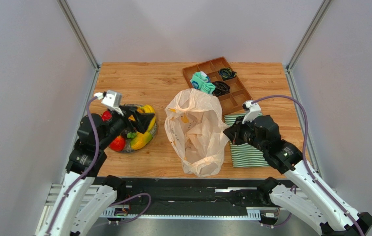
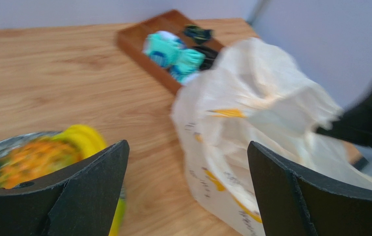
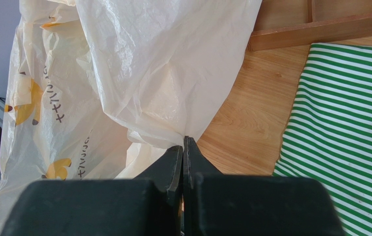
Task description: Place the fruits into the plastic bag
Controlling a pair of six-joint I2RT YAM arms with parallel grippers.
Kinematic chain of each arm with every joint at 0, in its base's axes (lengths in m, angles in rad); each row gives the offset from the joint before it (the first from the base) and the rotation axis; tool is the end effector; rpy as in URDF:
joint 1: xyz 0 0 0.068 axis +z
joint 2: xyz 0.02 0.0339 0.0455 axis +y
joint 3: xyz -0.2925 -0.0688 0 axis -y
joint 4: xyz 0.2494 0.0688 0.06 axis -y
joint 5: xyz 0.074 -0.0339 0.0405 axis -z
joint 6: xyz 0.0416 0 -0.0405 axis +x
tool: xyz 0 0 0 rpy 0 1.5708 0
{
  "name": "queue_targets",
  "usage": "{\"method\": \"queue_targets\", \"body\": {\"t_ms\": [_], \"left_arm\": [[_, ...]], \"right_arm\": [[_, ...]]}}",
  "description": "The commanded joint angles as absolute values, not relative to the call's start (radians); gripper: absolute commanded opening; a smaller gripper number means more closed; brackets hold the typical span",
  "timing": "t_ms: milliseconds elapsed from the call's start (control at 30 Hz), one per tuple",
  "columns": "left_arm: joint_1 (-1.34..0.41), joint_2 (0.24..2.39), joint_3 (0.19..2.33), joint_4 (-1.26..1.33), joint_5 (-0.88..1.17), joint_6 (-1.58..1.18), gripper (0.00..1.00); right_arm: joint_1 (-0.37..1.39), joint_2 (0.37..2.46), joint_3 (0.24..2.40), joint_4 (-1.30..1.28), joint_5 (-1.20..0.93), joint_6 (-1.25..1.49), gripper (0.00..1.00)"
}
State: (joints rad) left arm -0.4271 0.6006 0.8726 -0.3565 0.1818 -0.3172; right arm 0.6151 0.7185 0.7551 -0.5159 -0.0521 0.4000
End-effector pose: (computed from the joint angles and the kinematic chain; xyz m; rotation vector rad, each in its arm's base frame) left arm 0.1037 -0.0554 0.3939 0.2352 1.6872 -0.7114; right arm 0.1207 0.0880 0.3218 -0.2609 2.1038 0.6739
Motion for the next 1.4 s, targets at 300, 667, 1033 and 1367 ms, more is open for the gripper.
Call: {"method": "queue_targets", "body": {"t_ms": [300,667,1033,1367], "left_arm": [[0.121,0.657,0.770,-0.589,0.207,-0.393,0.96],[0.114,0.818,0.804,-0.667,0.110,-0.328,0.87],[0.097,0.948,0.802,-0.621,0.100,-0.371,0.87],[0.097,1.031,0.804,-0.578,0.160,-0.368,0.90]], "right_arm": [[0.620,0.716,0.827,-0.494,-0.060,0.416,0.00],[0.618,0.759,0.838,-0.459,-0.109,0.407,0.00],[0.620,0.790,0.854,-0.437,-0.170,0.385,0.00],[0.618,0.798,0.870,-0.430,-0.198,0.377,0.00]]}}
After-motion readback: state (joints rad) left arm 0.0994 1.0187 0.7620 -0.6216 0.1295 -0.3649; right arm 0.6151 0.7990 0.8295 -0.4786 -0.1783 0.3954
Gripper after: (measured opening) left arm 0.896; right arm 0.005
